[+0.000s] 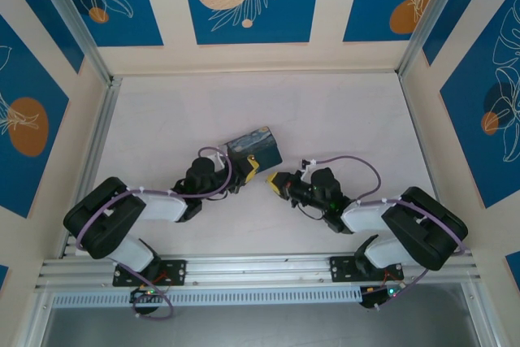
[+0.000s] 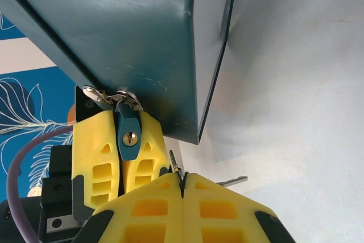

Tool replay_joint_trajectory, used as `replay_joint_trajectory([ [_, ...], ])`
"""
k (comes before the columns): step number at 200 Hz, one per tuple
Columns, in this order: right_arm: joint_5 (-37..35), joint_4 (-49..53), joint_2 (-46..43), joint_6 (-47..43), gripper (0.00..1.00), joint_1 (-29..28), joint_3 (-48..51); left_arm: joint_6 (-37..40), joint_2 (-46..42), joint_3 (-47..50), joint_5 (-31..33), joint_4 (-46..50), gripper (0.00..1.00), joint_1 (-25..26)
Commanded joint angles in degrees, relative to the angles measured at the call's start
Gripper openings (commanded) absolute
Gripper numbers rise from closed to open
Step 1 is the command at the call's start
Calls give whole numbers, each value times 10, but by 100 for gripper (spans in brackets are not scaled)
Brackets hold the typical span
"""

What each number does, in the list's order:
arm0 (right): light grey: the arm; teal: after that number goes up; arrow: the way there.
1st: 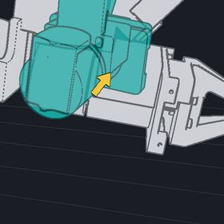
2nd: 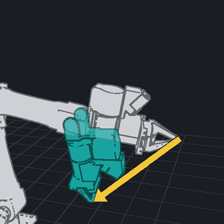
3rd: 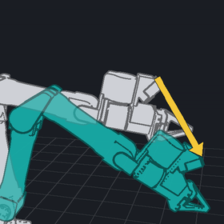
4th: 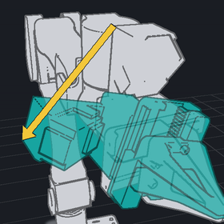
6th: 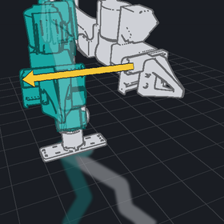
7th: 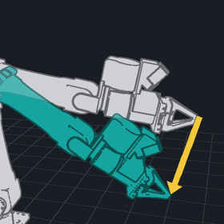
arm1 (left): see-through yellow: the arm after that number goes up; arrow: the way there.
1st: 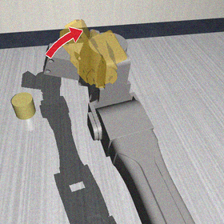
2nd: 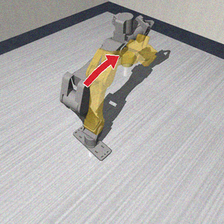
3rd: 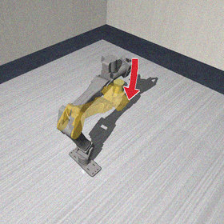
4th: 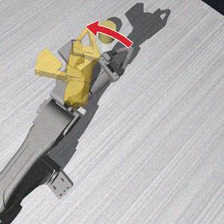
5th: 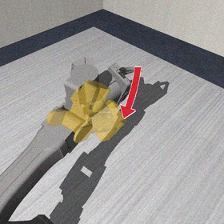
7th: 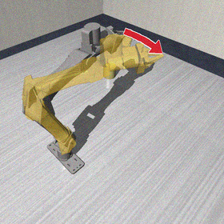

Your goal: Unlock a padlock with a key

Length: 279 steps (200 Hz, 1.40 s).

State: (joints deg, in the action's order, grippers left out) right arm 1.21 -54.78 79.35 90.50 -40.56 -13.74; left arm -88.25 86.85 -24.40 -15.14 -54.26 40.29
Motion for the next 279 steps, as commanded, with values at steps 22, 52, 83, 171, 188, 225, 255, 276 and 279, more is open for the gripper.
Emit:
replay_joint_trajectory([
  [22, -21, -32, 12, 6, 0, -4, -27, -6, -8, 5, 5, -28, 0, -4],
  [52, -20, -32, 15, 6, 0, -4, -30, -5, -8, 6, 5, -27, 0, -4],
  [83, -23, -32, 14, 6, 0, -3, -29, -4, -8, 6, 5, -28, 0, -5],
  [171, -33, -3, -9, -2, 0, 1, -22, -3, -10, 8, 6, -25, 0, -4],
  [188, -33, 6, -17, -6, 0, 2, -24, -3, -9, 6, 7, -25, 0, -5],
  [225, -26, 13, -17, -10, 0, 4, -33, -3, -8, 5, 6, -25, 0, -4],
  [255, -23, 6, -8, -11, 0, 4, -39, -3, -10, 3, 4, -23, 0, -4],
  [276, -21, 2, -6, -9, 0, 4, -43, -2, -12, 4, 4, -22, 0, -5],
  [279, -21, 2, -5, -9, 0, 4, -43, -2, -12, 3, 4, -21, 0, -4],
])
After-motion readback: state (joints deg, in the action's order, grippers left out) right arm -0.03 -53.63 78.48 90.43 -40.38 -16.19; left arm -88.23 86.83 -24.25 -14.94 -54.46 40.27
